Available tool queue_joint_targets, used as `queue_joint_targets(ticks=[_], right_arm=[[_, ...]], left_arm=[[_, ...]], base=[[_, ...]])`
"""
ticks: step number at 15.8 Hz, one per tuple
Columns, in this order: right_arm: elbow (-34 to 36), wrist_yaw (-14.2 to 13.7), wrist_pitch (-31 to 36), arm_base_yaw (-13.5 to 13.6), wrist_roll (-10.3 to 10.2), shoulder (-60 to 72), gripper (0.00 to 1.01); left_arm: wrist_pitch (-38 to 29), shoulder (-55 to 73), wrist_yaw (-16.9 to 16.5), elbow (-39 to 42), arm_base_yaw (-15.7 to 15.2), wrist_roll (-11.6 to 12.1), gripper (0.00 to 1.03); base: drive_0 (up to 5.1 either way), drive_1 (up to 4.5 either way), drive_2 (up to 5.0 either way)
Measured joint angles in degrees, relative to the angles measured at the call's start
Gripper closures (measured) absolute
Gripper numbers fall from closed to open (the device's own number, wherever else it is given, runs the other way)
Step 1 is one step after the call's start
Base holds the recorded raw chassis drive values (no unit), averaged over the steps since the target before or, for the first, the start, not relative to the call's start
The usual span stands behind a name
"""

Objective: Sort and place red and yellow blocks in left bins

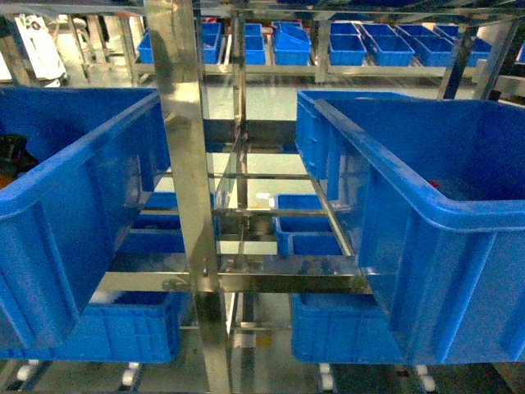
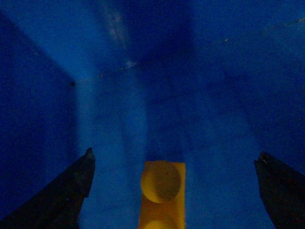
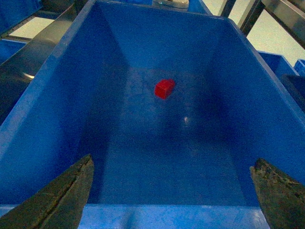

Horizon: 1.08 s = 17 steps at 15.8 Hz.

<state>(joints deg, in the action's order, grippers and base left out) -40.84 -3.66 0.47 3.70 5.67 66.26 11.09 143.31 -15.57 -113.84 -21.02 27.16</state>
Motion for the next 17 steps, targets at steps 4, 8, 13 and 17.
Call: queue_joint_targets(ticks=[4, 8, 13, 17], right_arm=[[0.0, 0.0, 0.0, 0.0, 0.0, 0.0, 0.03], [0.0, 0.0, 0.0, 0.0, 0.0, 0.0, 0.03], [0.0, -0.02, 0.0, 0.0, 0.0, 0.0, 0.03], [0.0, -0.02, 0.0, 0.0, 0.0, 0.0, 0.03]], left_arm=[[-3.19, -12.11, -5.55, 10.29, 1.05, 0.37, 0.05], [-2.23, -24.0, -10.71, 26.8, -1.33, 6.29, 0.05], [-1.9, -36.7, -15.04, 32.87, -1.31, 4.57, 0.05], [1.29, -42.51, -17.38, 37.7, -2.73, 5.97, 0.05]], base=[[0.0, 0.0, 0.0], [0.0, 0.0, 0.0], [0.0, 0.0, 0.0], [0.0, 0.0, 0.0]])
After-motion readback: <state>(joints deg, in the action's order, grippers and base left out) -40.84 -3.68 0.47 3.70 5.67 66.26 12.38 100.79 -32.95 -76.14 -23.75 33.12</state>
